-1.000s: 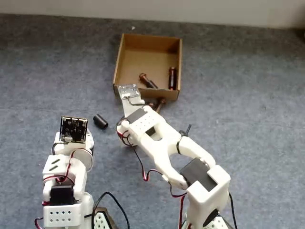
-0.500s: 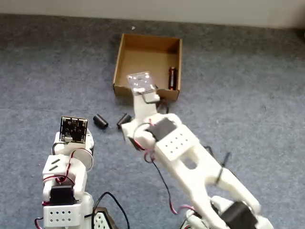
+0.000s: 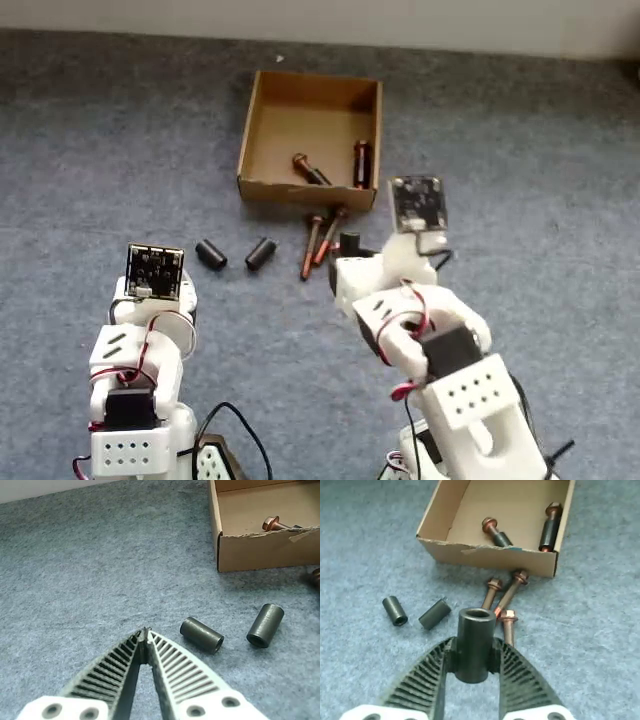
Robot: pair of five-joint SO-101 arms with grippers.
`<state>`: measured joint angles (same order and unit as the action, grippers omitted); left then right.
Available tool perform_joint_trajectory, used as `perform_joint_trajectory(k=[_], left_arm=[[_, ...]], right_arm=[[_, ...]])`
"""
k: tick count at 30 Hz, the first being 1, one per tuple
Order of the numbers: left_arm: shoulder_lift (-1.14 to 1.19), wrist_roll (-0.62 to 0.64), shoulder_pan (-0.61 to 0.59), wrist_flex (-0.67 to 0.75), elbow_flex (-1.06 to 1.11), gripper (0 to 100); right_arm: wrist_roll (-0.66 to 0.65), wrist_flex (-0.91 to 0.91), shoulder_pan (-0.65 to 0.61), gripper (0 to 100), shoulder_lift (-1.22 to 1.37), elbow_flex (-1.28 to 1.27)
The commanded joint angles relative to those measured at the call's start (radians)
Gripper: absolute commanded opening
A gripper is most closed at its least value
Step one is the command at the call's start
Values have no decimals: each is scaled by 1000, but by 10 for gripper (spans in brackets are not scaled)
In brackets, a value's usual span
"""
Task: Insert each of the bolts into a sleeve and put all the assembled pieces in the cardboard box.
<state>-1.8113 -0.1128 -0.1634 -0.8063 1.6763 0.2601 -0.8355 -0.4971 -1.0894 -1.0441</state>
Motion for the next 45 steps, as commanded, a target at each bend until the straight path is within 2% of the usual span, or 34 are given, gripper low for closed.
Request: perform_joint_trajectory(k=[1,5,16,24,28,34,38,45], left_arm=[[-5,-14,-15,17,19,5],[-5,-14,-10,17,19,5],[-5,-14,-8,17,16,5],[2,-14,-4,9,-76,5],[2,-14,18,-80,-203,5],[21,-32,151,-287,-450,31],[176,-32,239,-331,-582,31],[667,-31,360,-330,-802,34]], right_arm=[[-14,151,50,5,-174,-154],[-14,243,82,5,-337,-323],[-11,321,150,5,-754,-641],[-5,493,263,5,-746,-720],[68,503,308,5,-748,-720],[86,503,377,5,-748,-720],[86,503,403,5,-748,-720],[86,503,404,5,-748,-720]])
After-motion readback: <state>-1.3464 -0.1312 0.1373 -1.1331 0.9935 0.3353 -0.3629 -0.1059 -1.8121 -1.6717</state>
